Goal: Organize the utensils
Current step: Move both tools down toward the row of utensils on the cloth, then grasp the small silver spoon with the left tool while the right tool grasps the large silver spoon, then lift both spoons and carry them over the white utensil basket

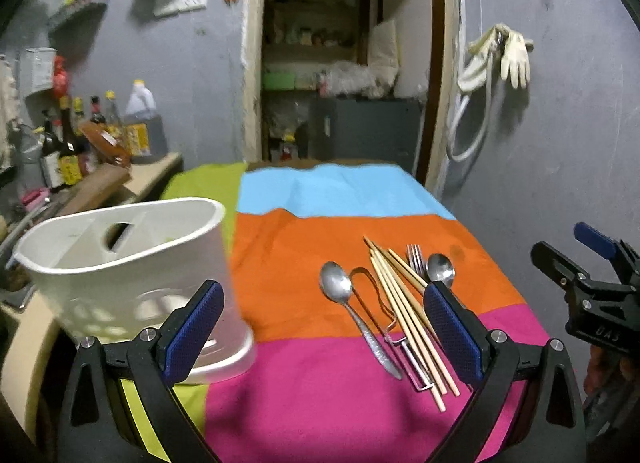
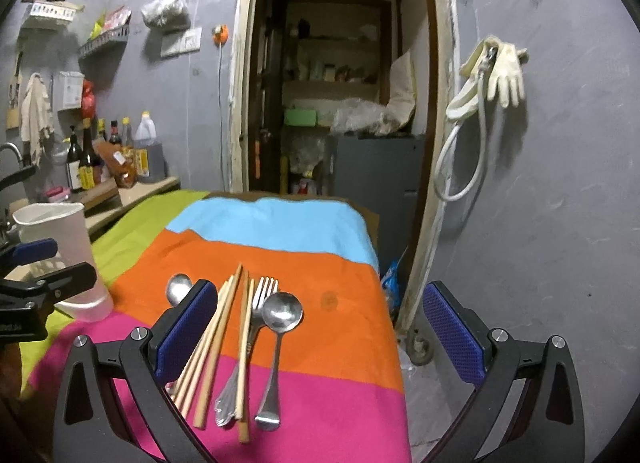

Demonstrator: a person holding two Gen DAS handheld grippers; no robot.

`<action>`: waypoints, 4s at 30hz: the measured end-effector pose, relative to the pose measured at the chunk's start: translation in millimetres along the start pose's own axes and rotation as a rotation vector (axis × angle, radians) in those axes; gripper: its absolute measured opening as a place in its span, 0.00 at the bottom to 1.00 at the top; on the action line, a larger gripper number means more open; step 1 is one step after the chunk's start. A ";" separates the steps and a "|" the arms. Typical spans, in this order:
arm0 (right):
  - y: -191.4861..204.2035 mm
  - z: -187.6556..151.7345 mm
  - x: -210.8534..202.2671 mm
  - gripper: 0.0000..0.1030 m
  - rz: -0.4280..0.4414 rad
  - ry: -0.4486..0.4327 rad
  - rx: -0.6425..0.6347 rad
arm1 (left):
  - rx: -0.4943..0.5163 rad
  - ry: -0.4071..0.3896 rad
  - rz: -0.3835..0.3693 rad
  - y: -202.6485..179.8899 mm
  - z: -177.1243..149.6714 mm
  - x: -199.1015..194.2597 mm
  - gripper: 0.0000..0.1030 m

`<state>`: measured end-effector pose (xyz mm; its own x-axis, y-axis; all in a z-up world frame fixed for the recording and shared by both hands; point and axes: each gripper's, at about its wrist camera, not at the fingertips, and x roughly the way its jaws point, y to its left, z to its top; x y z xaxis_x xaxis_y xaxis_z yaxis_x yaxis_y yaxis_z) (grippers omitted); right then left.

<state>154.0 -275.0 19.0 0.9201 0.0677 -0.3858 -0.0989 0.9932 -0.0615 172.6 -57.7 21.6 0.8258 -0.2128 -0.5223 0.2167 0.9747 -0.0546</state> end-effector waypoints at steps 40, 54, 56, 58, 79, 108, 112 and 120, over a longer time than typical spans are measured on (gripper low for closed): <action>3.3 -20.3 142.0 0.50 0.236 0.489 -0.069 | -0.046 0.335 -0.001 9.6 -2.0 137.5 0.23; -0.5 -19.8 145.1 0.40 0.255 0.489 -0.033 | -0.072 0.304 -0.040 6.9 0.7 131.5 0.02; -0.7 -19.2 145.0 0.39 0.256 0.488 -0.029 | -0.066 0.295 -0.042 4.0 1.3 128.1 0.01; -2.5 -17.9 142.8 0.39 0.255 0.478 -0.016 | -0.059 0.284 -0.043 0.4 2.0 123.6 0.00; 28.5 26.5 20.6 0.38 0.132 -0.099 -0.076 | -0.051 -0.283 0.112 4.0 19.4 -15.9 0.00; 194.4 122.0 13.8 0.38 0.491 -0.327 -0.100 | -0.189 -0.476 0.444 193.8 51.9 -90.9 0.00; 204.9 108.0 27.8 0.38 0.491 -0.304 -0.116 | -0.178 -0.460 0.448 196.0 46.2 -72.9 0.00; 210.5 79.1 47.0 0.38 0.483 -0.243 -0.143 | -0.145 -0.427 0.430 194.2 27.5 -47.1 0.00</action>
<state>206.4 -55.3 60.8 0.8168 0.5485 -0.1787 -0.5657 0.8223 -0.0616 190.2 139.8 59.0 0.9652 0.2217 -0.1387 -0.2299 0.9721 -0.0459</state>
